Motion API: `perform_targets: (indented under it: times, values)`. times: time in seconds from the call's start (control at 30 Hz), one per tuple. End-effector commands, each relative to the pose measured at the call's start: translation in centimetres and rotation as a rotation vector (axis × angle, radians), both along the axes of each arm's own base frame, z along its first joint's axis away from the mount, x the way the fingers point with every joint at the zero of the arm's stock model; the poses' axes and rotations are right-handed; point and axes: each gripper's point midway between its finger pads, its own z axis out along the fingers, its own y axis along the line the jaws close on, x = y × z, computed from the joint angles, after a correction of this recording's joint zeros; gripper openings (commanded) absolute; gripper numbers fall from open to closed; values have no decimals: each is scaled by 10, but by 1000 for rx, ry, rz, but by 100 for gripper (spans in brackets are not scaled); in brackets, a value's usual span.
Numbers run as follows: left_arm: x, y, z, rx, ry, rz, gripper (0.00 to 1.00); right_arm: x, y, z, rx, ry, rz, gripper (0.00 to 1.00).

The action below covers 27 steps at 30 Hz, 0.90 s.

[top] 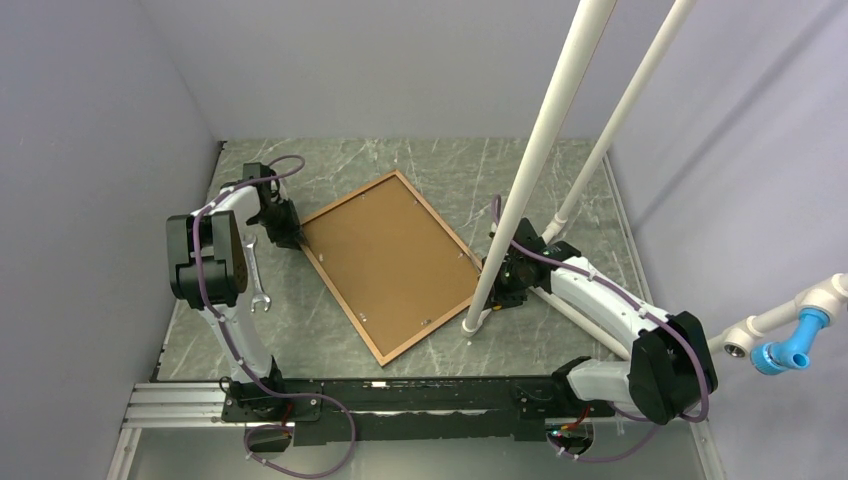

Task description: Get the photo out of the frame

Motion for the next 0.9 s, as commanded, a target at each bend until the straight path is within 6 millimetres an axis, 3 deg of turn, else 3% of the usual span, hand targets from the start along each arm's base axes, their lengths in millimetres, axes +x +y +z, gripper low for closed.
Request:
perform_targets:
  times: [0.0, 0.63, 0.87]
  values:
    - [3, -13, 1, -62, -17, -44, 24, 3, 0, 11, 7, -29, -24, 0]
    - [3, -14, 1, -68, -14, -50, 11, -1, 15, 9, 42, -12, 49, 0]
    - [3, -14, 1, -64, -12, -50, 9, -2, 5, -6, -32, 34, 11, 0]
